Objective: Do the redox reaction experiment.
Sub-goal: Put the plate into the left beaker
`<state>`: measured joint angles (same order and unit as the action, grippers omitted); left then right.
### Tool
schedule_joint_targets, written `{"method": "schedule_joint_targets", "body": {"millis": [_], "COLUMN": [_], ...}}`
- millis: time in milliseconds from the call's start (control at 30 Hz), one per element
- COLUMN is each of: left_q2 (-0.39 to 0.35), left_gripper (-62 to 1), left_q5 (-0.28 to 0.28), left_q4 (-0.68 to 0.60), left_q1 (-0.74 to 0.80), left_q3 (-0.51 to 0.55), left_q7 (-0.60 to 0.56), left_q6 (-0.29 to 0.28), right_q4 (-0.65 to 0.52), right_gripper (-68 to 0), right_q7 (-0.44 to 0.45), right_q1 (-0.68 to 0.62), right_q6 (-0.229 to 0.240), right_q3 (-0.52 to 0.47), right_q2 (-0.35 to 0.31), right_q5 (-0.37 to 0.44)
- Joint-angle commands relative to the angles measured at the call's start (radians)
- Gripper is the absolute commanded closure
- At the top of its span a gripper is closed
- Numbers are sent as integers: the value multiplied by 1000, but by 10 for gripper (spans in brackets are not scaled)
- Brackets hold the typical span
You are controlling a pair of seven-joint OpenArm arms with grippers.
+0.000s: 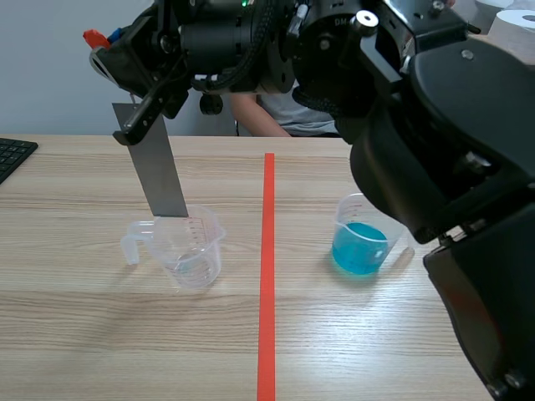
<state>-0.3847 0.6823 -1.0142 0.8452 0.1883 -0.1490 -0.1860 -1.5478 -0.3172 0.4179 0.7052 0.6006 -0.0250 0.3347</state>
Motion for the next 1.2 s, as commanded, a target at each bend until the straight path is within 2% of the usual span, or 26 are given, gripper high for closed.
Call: {"method": "schedule_joint_targets", "body": {"millis": [0,300,600,1167], "left_q2": [5,8,8,8], "left_gripper": [-36,-36,-36,-36], "left_q5": [6,6,5,6], "left_q4": [-13,-13,-13,-13], "left_q1": [10,10,10,10], "left_q3": [1,0,-44,-44], "left_q7": [-10,-7,-7,-7], "left_q6": [-3,-3,-3,-3], "right_q4": [5,56,138,344], "right_gripper": [-13,-13,-13,-13], "right_q7": [21,79,149,357], "right_q1": [31,31,31,31], "right_q6": [-6,-6,-6,-9], "right_q3": [5,10,14,36], "right_q2": [3,3,3,3], "right_q5": [0,-20,-53,-201]}}
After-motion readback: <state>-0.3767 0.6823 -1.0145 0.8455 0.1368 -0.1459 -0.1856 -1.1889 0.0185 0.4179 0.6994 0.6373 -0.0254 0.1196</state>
